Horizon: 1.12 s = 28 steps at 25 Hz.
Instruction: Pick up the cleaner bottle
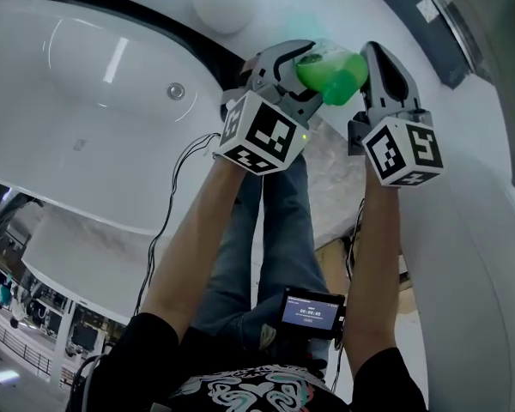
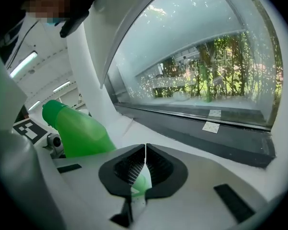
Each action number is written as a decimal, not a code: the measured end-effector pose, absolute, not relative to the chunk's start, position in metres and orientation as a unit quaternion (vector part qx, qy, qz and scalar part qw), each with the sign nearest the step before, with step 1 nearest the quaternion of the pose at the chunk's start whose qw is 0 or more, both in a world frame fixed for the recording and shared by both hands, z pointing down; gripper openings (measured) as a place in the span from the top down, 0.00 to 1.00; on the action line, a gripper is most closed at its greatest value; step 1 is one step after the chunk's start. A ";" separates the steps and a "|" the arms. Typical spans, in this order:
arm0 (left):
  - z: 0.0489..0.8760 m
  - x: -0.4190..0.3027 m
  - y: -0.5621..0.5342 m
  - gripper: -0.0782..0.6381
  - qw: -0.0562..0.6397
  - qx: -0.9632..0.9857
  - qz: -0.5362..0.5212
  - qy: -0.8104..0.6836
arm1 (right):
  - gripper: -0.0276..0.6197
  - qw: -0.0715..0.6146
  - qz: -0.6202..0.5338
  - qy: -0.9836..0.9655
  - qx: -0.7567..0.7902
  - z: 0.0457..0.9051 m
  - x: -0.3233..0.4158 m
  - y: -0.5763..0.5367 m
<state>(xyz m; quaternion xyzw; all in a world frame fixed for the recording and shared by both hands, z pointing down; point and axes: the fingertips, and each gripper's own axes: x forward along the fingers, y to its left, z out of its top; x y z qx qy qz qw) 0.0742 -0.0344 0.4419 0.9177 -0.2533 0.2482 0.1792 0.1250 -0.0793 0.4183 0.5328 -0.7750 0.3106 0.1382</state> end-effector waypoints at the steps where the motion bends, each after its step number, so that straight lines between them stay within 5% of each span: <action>1: 0.444 0.076 -0.035 0.56 0.175 0.918 0.252 -0.252 | 0.91 0.140 0.310 -0.777 0.530 0.419 0.124 -0.079; 22: 0.464 0.092 -0.040 0.58 0.116 0.912 0.307 -0.244 | 0.91 0.097 0.318 -0.793 0.510 0.406 0.121 -0.078; 28: 0.467 0.091 -0.045 0.60 0.149 0.912 0.294 -0.243 | 0.91 0.107 0.308 -0.806 0.494 0.410 0.116 -0.086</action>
